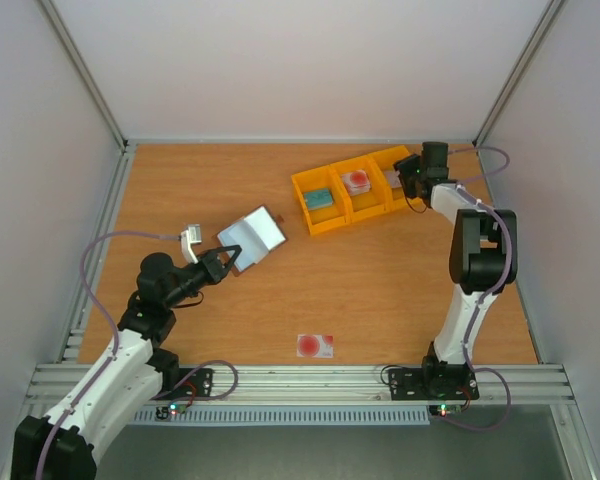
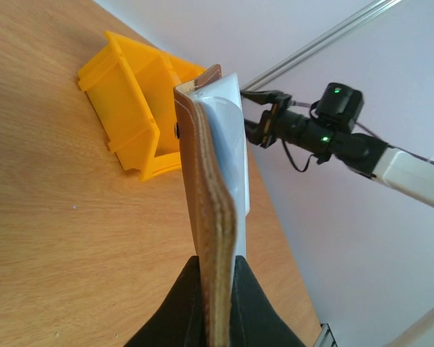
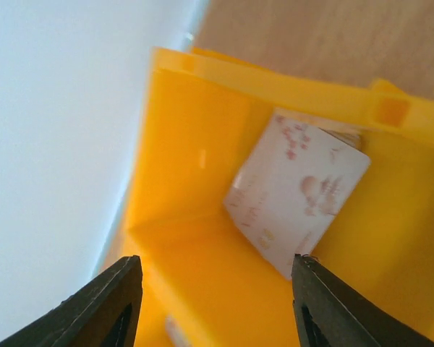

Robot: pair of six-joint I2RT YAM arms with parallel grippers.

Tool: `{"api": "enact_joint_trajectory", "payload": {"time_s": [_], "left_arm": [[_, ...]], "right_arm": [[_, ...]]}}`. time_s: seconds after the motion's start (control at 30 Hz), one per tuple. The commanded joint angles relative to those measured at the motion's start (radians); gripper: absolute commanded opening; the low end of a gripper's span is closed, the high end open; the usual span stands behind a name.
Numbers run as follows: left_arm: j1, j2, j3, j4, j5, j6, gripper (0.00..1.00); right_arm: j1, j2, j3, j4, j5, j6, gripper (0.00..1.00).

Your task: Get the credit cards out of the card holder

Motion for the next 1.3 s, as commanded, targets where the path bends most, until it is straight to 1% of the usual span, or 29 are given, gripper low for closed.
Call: {"api": "enact_joint_trajectory", "payload": {"time_s": [0.0, 0.07, 0.1, 0.17, 0.2, 0.27, 0.33, 0.37, 0.4, 0.43, 0.5, 0.53, 0.57, 0.63, 0.73, 0.8, 0.87, 0.93, 1.03, 1.17, 1.27], "left_arm": [[0.005, -0.003, -0.007, 0.072, 0.009, 0.014, 0.0], [0.006, -0.002, -0.008, 0.101, 0.044, 0.025, 0.0], [0.006, -0.003, -0.007, 0.126, 0.072, 0.032, 0.0], [0.005, -0.004, -0.004, 0.165, 0.126, 0.054, 0.0], [0.005, -0.004, -0.001, 0.172, 0.142, 0.07, 0.0], [0.005, -0.002, 0.005, 0.178, 0.17, 0.099, 0.0], [0.004, 0.004, 0.01, 0.195, 0.215, 0.123, 0.0], [0.002, 0.012, 0.015, 0.193, 0.24, 0.14, 0.0], [0.001, 0.017, 0.021, 0.174, 0.254, 0.149, 0.0], [0.0, 0.021, 0.029, 0.132, 0.248, 0.155, 0.0], [-0.001, 0.038, 0.035, -0.013, 0.177, 0.109, 0.0], [-0.001, 0.069, 0.02, -0.042, 0.166, 0.069, 0.0], [-0.001, 0.093, 0.004, -0.034, 0.171, 0.044, 0.0], [-0.003, 0.132, 0.008, -0.004, 0.199, 0.037, 0.0], [-0.04, 0.164, 0.014, 0.111, 0.278, 0.063, 0.0], [-0.068, 0.171, 0.004, 0.145, 0.277, 0.074, 0.0], [-0.082, 0.181, -0.012, 0.147, 0.256, 0.093, 0.0], [-0.081, 0.182, -0.013, 0.147, 0.26, 0.094, 0.0], [-0.087, 0.179, -0.011, 0.198, 0.309, 0.107, 0.0], [-0.092, 0.163, -0.01, 0.214, 0.329, 0.13, 0.0], [-0.093, 0.156, -0.01, 0.229, 0.34, 0.135, 0.0]], "right_arm": [[0.004, -0.141, 0.048, -0.063, 0.033, -0.191, 0.57], [0.005, -0.198, 0.032, -0.023, -0.036, -0.278, 0.56], [0.01, -0.23, 0.021, 0.001, -0.095, -0.334, 0.55], [0.027, -0.295, -0.001, 0.06, -0.248, -0.46, 0.54], [0.046, -0.329, -0.007, 0.061, -0.333, -0.552, 0.54], [0.096, -0.395, -0.022, 0.035, -0.504, -0.676, 0.54], [0.153, -0.457, -0.039, 0.005, -0.696, -0.749, 0.54], [0.182, -0.48, -0.04, -0.05, -0.776, -0.792, 0.54], [0.22, -0.499, -0.031, -0.137, -0.823, -0.856, 0.55], [0.262, -0.517, -0.012, -0.248, -0.826, -0.933, 0.55], [0.342, -0.543, 0.016, -0.451, -0.733, -1.056, 0.55], [0.368, -0.554, 0.014, -0.508, -0.701, -1.08, 0.55], [0.389, -0.564, 0.001, -0.533, -0.691, -1.075, 0.54], [0.425, -0.575, -0.043, -0.539, -0.674, -1.023, 0.52], [0.516, -0.566, -0.107, -0.576, -0.607, -1.002, 0.48], [0.573, -0.551, -0.166, -0.564, -0.615, -1.001, 0.47], [0.6, -0.538, -0.222, -0.527, -0.617, -0.981, 0.46], [0.605, -0.53, -0.256, -0.513, -0.593, -0.974, 0.47], [0.605, -0.529, -0.278, -0.509, -0.571, -1.001, 0.5], [0.599, -0.518, -0.276, -0.551, -0.553, -1.049, 0.53], [0.554, -0.519, -0.297, -0.56, -0.523, -1.057, 0.52]]}}
